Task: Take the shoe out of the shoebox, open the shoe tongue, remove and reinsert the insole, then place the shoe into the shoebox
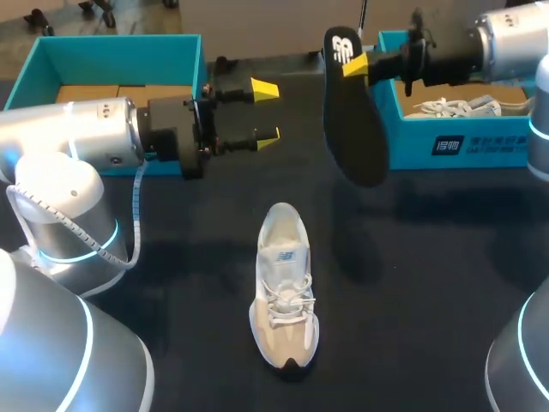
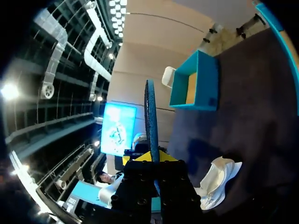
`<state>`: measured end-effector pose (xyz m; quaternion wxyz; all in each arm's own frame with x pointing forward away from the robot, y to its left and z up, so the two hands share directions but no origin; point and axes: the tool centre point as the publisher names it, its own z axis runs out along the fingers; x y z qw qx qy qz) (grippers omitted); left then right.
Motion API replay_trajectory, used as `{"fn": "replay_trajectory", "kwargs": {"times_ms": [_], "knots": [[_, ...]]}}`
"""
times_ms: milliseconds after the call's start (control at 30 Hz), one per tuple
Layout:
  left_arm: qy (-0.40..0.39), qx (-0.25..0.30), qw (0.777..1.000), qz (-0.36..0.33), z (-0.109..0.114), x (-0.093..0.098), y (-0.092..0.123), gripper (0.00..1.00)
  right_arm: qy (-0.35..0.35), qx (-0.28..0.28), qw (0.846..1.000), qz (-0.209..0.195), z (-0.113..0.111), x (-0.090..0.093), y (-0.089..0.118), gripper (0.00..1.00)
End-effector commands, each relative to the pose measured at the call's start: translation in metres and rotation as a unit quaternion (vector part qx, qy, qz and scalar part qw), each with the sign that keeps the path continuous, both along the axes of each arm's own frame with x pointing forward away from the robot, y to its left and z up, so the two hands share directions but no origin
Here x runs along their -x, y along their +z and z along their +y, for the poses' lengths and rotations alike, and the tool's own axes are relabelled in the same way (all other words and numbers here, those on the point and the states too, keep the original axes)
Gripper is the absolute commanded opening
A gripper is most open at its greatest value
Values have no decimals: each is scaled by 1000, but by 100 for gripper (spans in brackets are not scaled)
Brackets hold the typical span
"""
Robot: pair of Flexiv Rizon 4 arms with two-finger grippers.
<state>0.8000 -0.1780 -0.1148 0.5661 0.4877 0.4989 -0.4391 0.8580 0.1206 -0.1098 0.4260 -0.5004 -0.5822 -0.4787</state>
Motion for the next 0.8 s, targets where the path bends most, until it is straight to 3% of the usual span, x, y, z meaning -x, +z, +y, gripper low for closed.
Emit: {"fn": "replay_trajectory", "kwargs": {"times_ms": [33,333,633,800], "knots": [[1,1,1000,-1,-2,0,-1,100,12,5,1000,8,6,-9,-3,0],[1,1,1000,-1,-2,0,-1,100,12,5,1000,8,6,-9,-3,0],[1,1,1000,-1,-2,0,-1,100,14,-10,996,84,24,-6,-19,0],[-6,-3,1000,10,-2,-6,-20,100,13,-10,994,104,31,-5,-25,0]]}}
